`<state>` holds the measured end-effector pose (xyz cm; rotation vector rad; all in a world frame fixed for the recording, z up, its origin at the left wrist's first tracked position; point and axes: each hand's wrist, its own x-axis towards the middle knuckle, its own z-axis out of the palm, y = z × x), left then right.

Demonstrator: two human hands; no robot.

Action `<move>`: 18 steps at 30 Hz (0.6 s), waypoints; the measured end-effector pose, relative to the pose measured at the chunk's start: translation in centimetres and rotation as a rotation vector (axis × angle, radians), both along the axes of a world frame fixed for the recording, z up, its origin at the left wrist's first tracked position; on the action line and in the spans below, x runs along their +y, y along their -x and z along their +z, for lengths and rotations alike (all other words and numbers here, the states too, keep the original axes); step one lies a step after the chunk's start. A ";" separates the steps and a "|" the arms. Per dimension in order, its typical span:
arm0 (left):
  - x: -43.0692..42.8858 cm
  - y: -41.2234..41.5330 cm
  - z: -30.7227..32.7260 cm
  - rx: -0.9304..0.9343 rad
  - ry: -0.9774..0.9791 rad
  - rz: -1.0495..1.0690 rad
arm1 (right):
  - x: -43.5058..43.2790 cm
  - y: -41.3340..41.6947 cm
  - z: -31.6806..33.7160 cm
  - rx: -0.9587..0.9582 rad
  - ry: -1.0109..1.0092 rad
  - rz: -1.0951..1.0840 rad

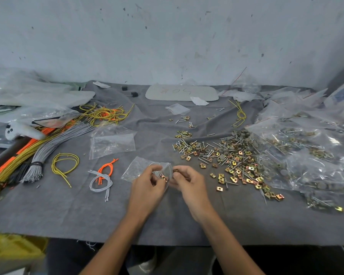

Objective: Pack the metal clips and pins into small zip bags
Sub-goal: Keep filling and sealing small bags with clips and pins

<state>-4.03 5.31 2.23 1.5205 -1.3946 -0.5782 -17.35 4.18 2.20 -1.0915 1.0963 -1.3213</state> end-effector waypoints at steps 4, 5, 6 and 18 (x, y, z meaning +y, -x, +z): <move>0.0 -0.1 -0.1 -0.026 -0.003 0.011 | 0.6 -0.3 -0.8 0.392 0.153 -0.061; 0.1 -0.1 -0.1 -0.035 -0.003 0.011 | 0.8 -0.3 -0.9 0.469 0.175 -0.081; 0.2 0.0 -0.1 -0.050 -0.001 0.003 | 0.9 -0.4 -0.9 0.517 0.192 -0.099; 0.9 0.4 0.5 -0.111 -0.001 -0.034 | 1.4 -0.4 -0.5 0.648 0.280 -0.090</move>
